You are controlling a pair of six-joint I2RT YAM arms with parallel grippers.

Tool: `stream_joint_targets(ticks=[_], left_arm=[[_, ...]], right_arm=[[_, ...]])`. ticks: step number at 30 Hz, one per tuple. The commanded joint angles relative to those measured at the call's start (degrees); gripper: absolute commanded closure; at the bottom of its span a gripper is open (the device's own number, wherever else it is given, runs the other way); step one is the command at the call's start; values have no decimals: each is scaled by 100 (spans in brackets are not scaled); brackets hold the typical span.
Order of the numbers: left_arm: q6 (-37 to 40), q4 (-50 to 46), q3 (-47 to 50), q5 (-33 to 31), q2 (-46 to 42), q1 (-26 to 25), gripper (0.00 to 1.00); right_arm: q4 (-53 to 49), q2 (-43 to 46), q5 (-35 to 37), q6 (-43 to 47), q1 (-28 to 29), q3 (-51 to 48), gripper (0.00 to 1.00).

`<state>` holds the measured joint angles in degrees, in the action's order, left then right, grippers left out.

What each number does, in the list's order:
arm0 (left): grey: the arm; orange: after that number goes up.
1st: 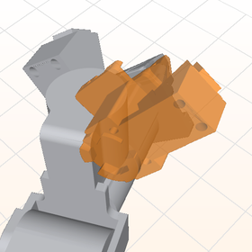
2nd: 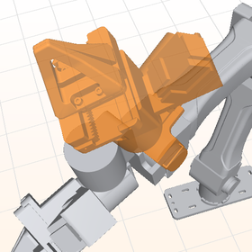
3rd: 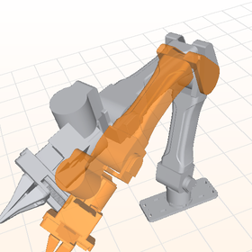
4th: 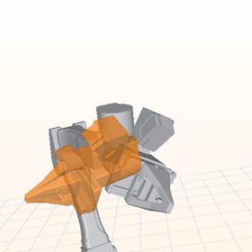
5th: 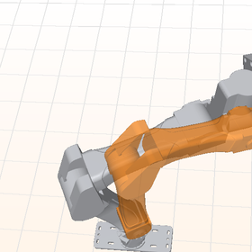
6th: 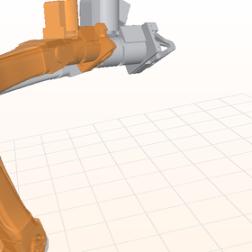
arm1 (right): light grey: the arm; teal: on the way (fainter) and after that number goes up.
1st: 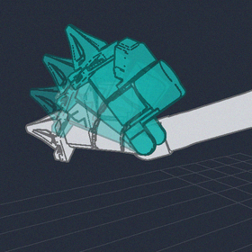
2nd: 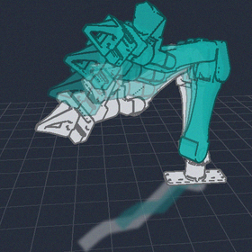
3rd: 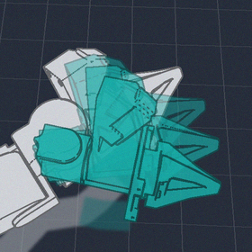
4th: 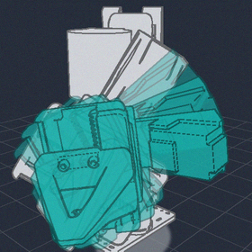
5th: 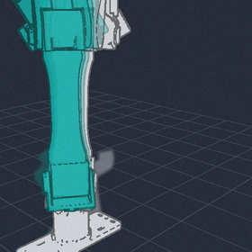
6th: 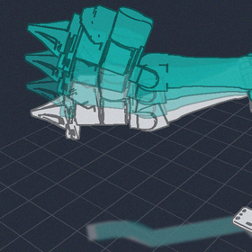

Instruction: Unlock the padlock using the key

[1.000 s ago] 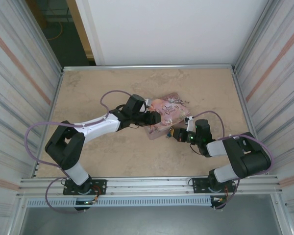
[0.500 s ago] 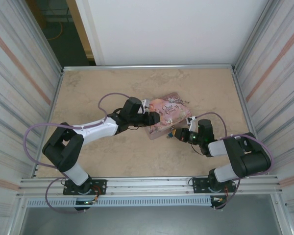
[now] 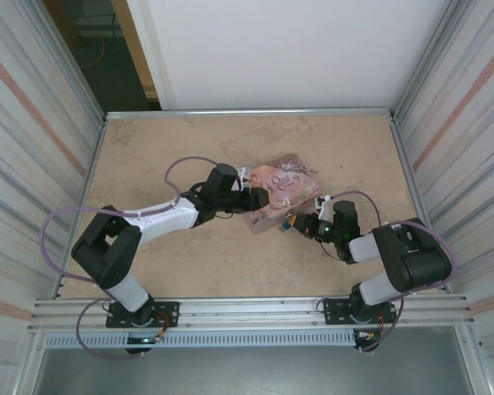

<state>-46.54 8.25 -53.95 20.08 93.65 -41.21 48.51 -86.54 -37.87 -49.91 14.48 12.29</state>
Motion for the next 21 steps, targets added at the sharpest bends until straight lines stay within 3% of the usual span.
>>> stream_joint_targets(ticks=[1,21], left_arm=[[-30,-911,386,-188,435,6,45],[-21,-937,468,-245,447,34,45]], right_arm=[[710,-142,-180,-376,-51,36,100],[1291,-622,-278,-616,-301,28,100]])
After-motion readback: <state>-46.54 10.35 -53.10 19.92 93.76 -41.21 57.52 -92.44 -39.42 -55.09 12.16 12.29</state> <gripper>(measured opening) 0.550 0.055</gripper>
